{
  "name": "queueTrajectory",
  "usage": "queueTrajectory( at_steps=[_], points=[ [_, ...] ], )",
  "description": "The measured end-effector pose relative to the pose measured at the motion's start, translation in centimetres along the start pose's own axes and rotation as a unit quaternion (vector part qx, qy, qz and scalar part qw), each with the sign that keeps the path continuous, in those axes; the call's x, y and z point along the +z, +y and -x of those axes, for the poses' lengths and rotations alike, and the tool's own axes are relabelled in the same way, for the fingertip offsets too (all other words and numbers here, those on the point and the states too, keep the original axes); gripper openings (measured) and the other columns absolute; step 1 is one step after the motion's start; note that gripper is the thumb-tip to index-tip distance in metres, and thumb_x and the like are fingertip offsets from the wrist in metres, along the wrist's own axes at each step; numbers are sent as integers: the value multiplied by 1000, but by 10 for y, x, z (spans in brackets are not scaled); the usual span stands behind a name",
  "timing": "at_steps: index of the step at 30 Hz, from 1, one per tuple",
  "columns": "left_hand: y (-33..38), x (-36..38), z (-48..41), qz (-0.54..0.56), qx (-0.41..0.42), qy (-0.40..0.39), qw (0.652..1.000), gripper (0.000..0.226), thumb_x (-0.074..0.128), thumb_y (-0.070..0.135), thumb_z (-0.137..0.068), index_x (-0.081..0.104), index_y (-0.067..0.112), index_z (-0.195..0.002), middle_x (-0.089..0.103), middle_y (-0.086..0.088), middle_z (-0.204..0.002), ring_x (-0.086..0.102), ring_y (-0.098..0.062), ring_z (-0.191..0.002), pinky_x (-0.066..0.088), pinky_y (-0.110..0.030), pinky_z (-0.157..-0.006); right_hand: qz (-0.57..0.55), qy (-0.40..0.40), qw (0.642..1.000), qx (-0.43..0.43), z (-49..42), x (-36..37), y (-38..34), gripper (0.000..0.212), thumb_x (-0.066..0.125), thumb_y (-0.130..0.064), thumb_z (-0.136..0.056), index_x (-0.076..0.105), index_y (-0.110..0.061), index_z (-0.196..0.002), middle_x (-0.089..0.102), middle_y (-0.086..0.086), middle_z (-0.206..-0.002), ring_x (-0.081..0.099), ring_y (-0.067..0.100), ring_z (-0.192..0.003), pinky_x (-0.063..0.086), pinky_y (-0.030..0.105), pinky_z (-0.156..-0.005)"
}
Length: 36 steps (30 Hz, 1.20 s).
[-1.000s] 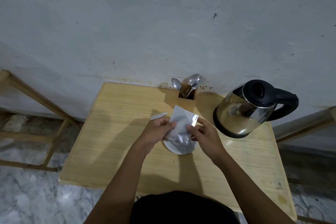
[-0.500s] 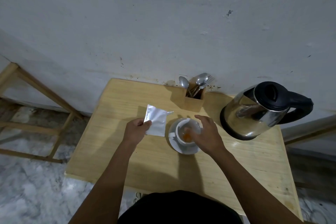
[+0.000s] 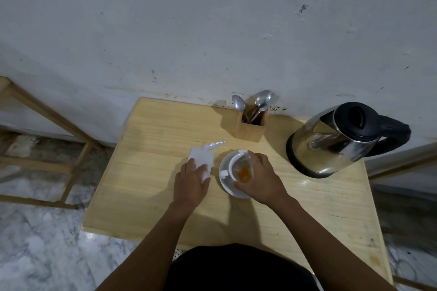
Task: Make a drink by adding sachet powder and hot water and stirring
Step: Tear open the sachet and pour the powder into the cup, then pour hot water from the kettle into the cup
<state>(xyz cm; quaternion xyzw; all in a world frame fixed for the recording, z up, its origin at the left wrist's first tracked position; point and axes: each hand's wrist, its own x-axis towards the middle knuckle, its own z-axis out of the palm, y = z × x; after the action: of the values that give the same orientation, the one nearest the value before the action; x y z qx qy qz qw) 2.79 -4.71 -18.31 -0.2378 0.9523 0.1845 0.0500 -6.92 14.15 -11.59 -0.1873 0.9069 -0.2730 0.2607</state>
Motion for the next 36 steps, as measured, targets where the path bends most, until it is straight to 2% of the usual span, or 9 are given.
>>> queueTrajectory(
  at_steps=[4,9,13,15,18,24,29,32,36],
  points=[
    [-3,6,3,-32,4,8,999,42,52,41,-88,51,25,-127,46,-7,-128,46,-27,-115,44,-40,-89,-9,6,1000,5,1,2,-1,112,54,-78,-51,25,-30,-148,32,-5,-142,45,17,-126,51,40,-92],
    [1,6,1,-17,-21,8,1000,43,48,39,-91,50,22,-131,43,-11,-135,43,-29,-121,42,-42,-95,-3,17,1000,8,3,4,-2,106,61,-75,-59,25,-29,-148,30,-5,-145,44,17,-128,50,38,-92],
    [14,-5,7,114,-6,63,992,37,52,36,-93,58,20,-126,50,-8,-135,51,-25,-120,47,-40,-93,1,22,1000,-4,5,0,2,99,68,-66,-70,22,-30,-150,30,-7,-148,43,16,-129,49,40,-93],
    [27,-11,11,202,20,52,978,35,48,39,-96,60,21,-124,56,1,-125,60,-14,-99,51,-30,-81,-12,42,999,-9,7,-6,6,91,67,-66,-74,25,-32,-147,33,-8,-147,46,15,-126,49,38,-90],
    [46,-14,16,284,43,26,957,30,47,39,-97,63,23,-116,61,6,-107,57,-6,-78,48,-24,-71,-57,83,995,-19,17,-19,19,72,62,-60,-83,34,-34,-143,39,-10,-144,48,12,-123,48,35,-89],
    [65,-7,16,326,-19,16,945,24,54,29,-94,69,13,-103,65,-1,-91,59,-9,-84,43,-17,-73,-146,224,963,-45,48,-55,51,36,62,-44,-91,59,-30,-125,55,-15,-117,58,7,-107,52,31,-87],
    [78,-8,14,317,-79,38,944,25,54,21,-94,70,4,-102,62,-3,-88,60,-18,-88,39,-23,-78,-165,387,905,-67,73,-102,72,18,60,-27,-94,65,-21,-111,61,-8,-107,60,11,-95,55,31,-75],
    [85,-8,13,330,-127,39,934,27,53,20,-94,69,4,-108,63,-6,-95,59,-21,-93,41,-27,-82,-168,462,869,-51,77,-131,93,18,60,-25,-95,63,-19,-112,57,-4,-112,56,13,-102,53,42,-85],
    [96,-5,12,347,-183,52,918,31,51,20,-93,68,1,-110,72,-21,-95,67,-35,-92,53,-42,-84,-166,465,870,-7,76,-174,120,42,64,-41,-90,54,-23,-127,42,-3,-131,42,14,-124,39,29,-101]
  ],
)
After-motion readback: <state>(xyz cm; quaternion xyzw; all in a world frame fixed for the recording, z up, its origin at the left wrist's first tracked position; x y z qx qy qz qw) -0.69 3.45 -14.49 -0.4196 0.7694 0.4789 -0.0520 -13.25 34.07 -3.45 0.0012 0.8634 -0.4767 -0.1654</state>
